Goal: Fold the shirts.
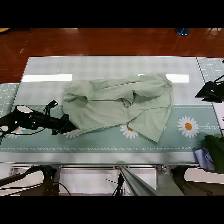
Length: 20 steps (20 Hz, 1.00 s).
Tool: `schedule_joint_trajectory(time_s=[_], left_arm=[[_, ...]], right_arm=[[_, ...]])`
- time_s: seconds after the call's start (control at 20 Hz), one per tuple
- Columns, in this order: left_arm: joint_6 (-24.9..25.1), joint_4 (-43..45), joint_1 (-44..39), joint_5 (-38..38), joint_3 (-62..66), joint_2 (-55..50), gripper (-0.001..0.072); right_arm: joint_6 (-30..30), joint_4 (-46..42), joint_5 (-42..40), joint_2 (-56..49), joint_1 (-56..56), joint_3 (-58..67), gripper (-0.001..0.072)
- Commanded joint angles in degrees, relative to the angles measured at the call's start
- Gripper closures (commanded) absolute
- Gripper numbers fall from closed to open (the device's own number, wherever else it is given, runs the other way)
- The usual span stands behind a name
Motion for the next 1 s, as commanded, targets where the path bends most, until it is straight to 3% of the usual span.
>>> schedule_joint_trajectory(time_s=[0.0, 0.2, 0.5, 0.75, 0.8, 0.9, 0.95], left_arm=[[1.64, -0.22, 0.33, -0.98, 0.07, 2.19, 0.0679], [1.62, -0.24, 0.33, -1.07, 0.07, 4.26, 0.0679], [1.64, -0.24, 0.33, -1.03, 0.07, 4.35, 0.0679], [2.10, -0.24, 0.33, -1.03, 0.07, 4.35, 0.0679], [2.38, -0.24, 0.33, -1.05, 0.09, 4.35, 0.0679], [3.56, -0.22, 0.33, -1.14, 0.57, 4.37, 0.0679], [3.56, -0.22, 0.33, -1.29, 1.51, 4.59, 0.0679]], right_arm=[[-1.73, 6.67, -4.94, -0.04, -2.01, -7.45, 0.0214], [-5.16, 14.88, -14.95, -0.07, -0.90, -16.70, 0.0214], [-7.87, 16.37, -25.44, -0.07, 6.64, -23.28, 0.0214], [-0.55, 15.98, -27.02, -3.89, 13.03, -23.26, 0.0229], [-0.17, 16.00, -26.47, -4.61, 14.16, -23.26, 0.0321], [-0.33, 16.00, -25.20, -4.24, 15.37, -22.91, 0.0640], [-0.48, 15.96, -23.52, -3.32, 15.34, -21.97, 0.0682]])
